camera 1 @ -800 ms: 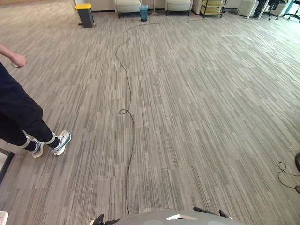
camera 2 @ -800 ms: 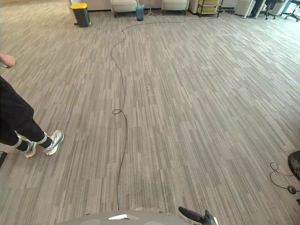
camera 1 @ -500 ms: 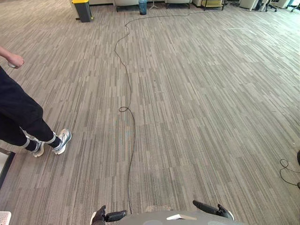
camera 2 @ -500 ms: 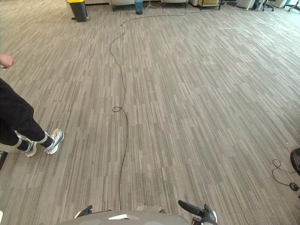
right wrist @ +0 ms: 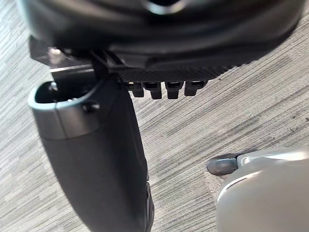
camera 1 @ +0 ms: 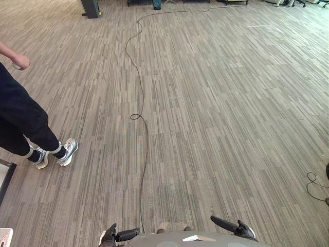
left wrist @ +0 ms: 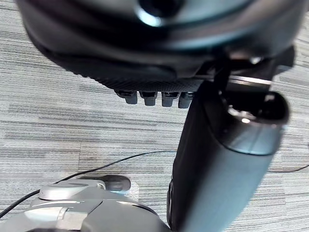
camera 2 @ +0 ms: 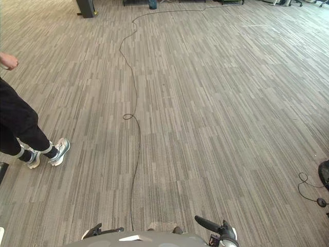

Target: Pick up cushions and gather them together orderly.

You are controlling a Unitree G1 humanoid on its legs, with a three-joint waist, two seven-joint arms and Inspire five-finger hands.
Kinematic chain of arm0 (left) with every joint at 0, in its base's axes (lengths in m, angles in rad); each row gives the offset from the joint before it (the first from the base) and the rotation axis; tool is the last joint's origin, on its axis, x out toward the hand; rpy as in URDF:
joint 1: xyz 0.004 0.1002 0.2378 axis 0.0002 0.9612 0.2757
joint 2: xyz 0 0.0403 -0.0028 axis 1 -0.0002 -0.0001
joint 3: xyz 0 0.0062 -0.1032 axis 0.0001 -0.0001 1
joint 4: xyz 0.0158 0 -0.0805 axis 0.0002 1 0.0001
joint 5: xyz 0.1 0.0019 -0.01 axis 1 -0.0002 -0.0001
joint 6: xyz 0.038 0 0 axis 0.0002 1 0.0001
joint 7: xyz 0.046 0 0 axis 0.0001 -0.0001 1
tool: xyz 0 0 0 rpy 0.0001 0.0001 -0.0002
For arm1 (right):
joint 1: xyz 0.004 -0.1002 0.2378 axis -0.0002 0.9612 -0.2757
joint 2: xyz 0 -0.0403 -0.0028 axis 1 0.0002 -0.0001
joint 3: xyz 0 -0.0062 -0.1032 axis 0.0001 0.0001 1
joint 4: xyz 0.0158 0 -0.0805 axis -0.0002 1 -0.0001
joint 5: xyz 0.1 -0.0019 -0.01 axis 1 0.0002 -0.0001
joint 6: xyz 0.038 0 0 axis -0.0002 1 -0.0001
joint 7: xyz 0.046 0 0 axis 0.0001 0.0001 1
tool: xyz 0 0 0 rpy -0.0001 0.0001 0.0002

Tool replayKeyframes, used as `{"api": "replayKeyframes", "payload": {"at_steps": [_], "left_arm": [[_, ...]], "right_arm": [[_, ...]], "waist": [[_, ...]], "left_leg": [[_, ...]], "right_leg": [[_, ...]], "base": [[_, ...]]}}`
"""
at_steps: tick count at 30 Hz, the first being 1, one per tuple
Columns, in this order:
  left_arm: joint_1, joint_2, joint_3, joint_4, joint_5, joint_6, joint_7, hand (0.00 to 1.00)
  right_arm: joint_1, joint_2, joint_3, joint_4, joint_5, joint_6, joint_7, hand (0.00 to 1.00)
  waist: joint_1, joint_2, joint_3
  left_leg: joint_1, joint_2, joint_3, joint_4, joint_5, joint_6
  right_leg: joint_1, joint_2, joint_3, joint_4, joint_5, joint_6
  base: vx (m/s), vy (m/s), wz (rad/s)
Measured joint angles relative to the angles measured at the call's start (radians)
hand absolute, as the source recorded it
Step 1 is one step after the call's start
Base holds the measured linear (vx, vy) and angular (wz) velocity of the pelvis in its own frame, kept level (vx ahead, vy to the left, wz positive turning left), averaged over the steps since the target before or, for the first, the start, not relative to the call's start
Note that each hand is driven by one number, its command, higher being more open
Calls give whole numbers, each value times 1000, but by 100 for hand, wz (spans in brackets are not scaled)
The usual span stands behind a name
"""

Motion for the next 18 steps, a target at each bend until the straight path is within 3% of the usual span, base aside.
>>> {"api": "replayKeyframes", "payload": {"at_steps": [10,12,16,18], "left_arm": [[-7,1,-2,-1,-1,0,1,100],[-11,2,-1,-5,-1,0,1,100],[-18,-2,13,-41,-21,-1,2,100],[-24,-9,38,-69,-39,-2,3,100]], "right_arm": [[-7,0,0,-3,0,4,-1,100],[-11,3,0,-9,0,4,-3,100],[-7,6,2,-40,2,3,-15,100],[-8,9,11,-56,3,4,-20,100]], "waist": [[0,0,15],[0,-3,25],[6,-6,53],[13,-18,71]], "left_leg": [[-2,1,-5,8,-1,-2],[-20,3,-7,47,-17,-24],[-147,27,13,341,-128,-77],[-242,48,63,552,-160,-69]], "right_leg": [[1,-1,-10,8,-4,-3],[-10,-5,-16,45,-23,-6],[-60,-16,-19,171,-105,-24],[-55,-28,-12,205,-128,-38]], "base": [[-15,-13,1],[-35,-31,8],[-70,-16,5],[-26,-6,-6]]}}
